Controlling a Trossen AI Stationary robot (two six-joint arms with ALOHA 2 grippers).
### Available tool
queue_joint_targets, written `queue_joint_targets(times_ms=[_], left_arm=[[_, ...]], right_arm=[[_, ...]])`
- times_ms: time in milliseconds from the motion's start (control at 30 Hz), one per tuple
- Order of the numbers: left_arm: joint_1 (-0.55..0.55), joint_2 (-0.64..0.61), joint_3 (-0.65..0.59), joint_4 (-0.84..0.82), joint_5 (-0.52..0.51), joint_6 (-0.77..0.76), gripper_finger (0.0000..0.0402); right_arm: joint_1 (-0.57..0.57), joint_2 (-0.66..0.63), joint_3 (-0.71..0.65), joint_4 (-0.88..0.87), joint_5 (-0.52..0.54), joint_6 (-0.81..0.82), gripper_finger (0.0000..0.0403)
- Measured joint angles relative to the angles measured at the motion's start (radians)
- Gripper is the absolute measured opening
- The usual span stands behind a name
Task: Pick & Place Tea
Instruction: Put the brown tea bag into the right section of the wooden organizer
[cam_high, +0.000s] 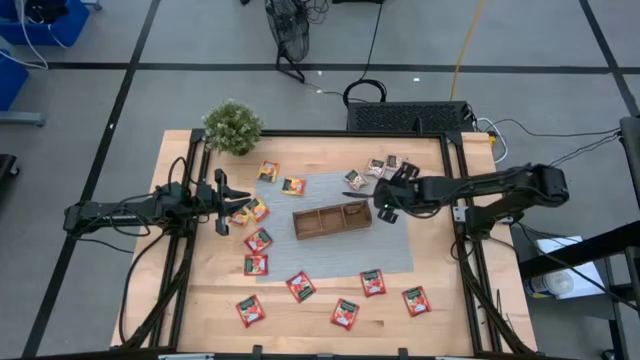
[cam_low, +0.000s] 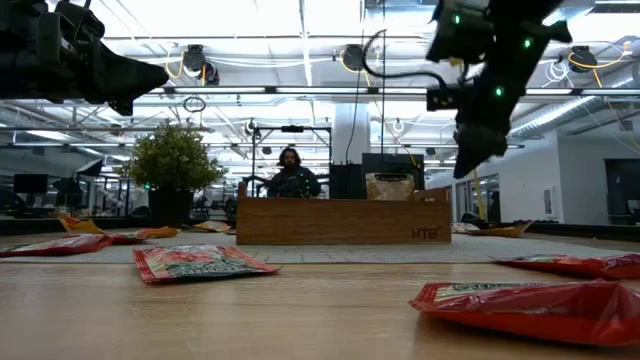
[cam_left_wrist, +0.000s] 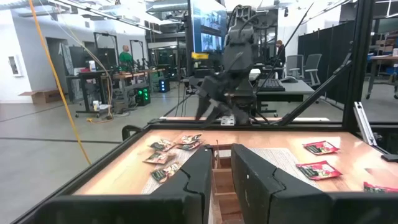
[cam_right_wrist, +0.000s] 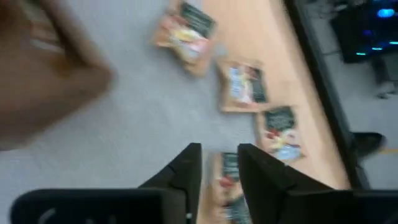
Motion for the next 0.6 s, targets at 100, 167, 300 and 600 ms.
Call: queue_joint_targets(times_ms=[100,167,300,600], left_arm=[[0.0,0.0,0.0,0.0,0.0,0.0,0.0067],[0.0,0.0,0.0,0.0,0.0,0.0,0.0067],[0.0,0.0,0.0,0.0,0.0,0.0,0.0067],[0.0,0.0,0.0,0.0,0.0,0.0,0.0067]], right_arm=[[-0.099,-0.013,-0.035,0.069,-0.013,-0.032,0.0126],[-0.185,-0.013,-0.038,0.103,-0.084,-0.04,0.0134],[-0.391,0.0,-0.038,0.188,-0.316,-0.104,0.0145],[-0.823,0.029,-0.038,0.203,-0.609,-0.042,0.018]])
